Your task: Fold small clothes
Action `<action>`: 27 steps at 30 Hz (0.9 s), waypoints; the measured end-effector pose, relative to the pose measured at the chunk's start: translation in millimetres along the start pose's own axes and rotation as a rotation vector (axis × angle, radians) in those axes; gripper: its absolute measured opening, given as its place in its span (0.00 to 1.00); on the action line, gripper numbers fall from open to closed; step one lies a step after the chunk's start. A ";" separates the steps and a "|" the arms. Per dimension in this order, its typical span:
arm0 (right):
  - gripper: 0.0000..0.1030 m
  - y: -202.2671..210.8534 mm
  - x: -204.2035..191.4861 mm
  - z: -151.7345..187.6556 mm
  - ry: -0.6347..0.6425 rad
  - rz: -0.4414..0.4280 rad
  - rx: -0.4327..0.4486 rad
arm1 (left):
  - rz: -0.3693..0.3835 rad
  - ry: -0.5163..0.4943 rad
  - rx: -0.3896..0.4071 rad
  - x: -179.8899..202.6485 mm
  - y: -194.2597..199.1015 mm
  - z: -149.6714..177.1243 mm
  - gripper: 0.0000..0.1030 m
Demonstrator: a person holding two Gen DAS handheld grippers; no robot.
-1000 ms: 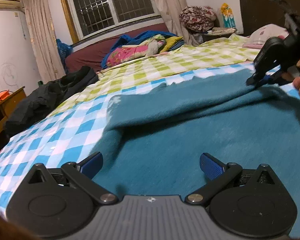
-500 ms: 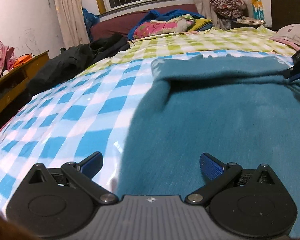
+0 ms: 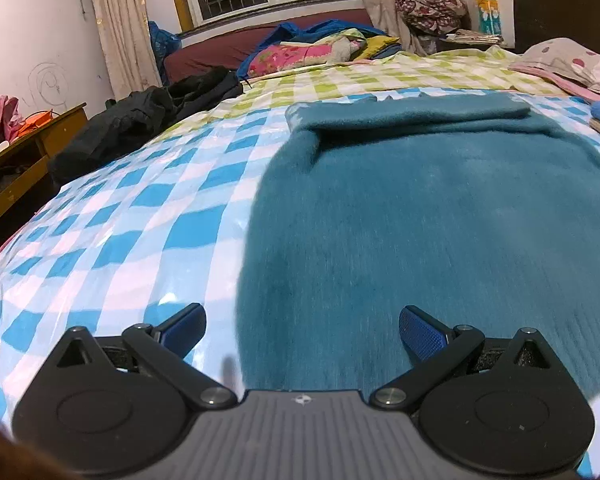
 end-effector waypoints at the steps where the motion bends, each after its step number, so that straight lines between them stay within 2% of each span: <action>1: 0.22 6.4 1.6 8.7 -0.002 0.010 0.002 | -0.002 0.000 -0.003 -1.4 2.8 3.4 1.00; 4: 0.23 18.5 0.6 29.1 -0.007 0.005 -0.003 | -0.013 0.006 -0.011 -7.3 9.9 11.3 1.00; 10: 0.28 26.1 5.1 40.6 -0.019 0.027 -0.002 | -0.005 0.054 -0.041 -15.9 11.2 18.3 1.00; 16: 0.28 26.2 3.1 51.4 -0.012 -0.004 -0.033 | 0.052 0.064 -0.073 -5.9 7.9 21.3 0.80; 20: 0.31 23.6 2.8 56.0 -0.015 -0.008 -0.044 | 0.064 0.090 -0.087 -5.8 7.7 21.8 0.77; 27: 0.33 18.8 3.0 59.3 -0.043 -0.044 -0.048 | 0.074 0.097 -0.103 -3.8 5.1 21.6 0.77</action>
Point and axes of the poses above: each gripper's, at about its wrist camera, not at the fingertips, and y roughly against the way its jaws point, x to its right, z to its underside, the point moved 10 cm from there along -y, roughly the way its jaws point, and after that the axes turned 11 degrees about y, right-handed, at the moved point
